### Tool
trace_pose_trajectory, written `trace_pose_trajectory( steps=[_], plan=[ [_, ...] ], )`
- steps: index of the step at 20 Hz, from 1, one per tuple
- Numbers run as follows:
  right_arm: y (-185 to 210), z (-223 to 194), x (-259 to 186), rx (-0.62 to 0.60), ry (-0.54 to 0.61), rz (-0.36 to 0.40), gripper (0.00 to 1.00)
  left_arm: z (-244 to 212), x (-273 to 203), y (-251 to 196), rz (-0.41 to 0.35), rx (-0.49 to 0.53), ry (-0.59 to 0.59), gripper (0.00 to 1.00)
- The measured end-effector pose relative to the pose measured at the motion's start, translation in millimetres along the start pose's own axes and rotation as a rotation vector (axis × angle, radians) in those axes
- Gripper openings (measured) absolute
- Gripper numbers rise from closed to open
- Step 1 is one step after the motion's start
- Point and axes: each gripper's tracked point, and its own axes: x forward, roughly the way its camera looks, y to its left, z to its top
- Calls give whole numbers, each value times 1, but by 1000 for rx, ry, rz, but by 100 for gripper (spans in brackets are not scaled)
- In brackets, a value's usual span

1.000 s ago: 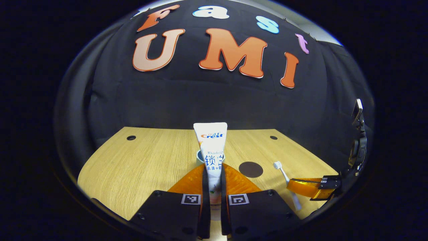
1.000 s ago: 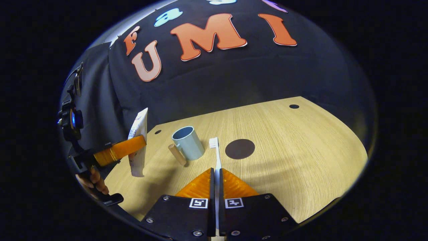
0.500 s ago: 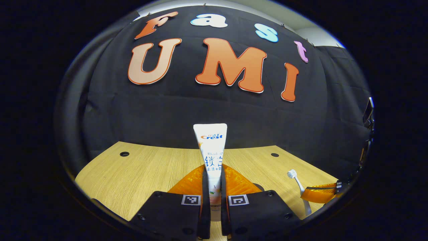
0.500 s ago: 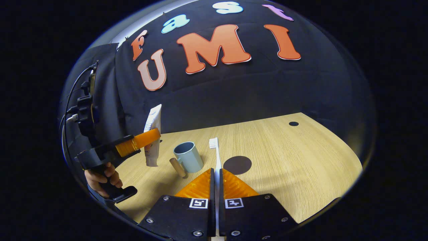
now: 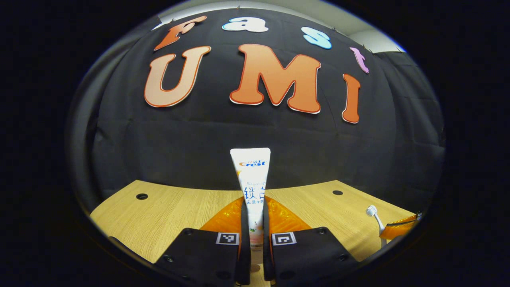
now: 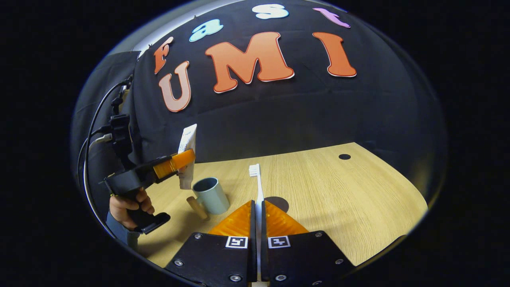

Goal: Put the toothbrush and toothpaste on the desktop into the cup, then pick up the cup and place it on the coaster on the desktop.

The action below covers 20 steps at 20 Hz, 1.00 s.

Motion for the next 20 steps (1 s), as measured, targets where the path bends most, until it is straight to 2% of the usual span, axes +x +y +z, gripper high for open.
trace_pose_trajectory(
  steps=[9,12,20],
  plan=[
    [-6,4,20,0,-28,1,4,-30,44,4,-24,-17,30,17],
    [-3,4,24,3,-34,8,4,-40,53,11,-15,-14,53,20],
    [12,0,29,6,-22,36,4,-61,47,18,-30,-38,118,23]
  ],
)
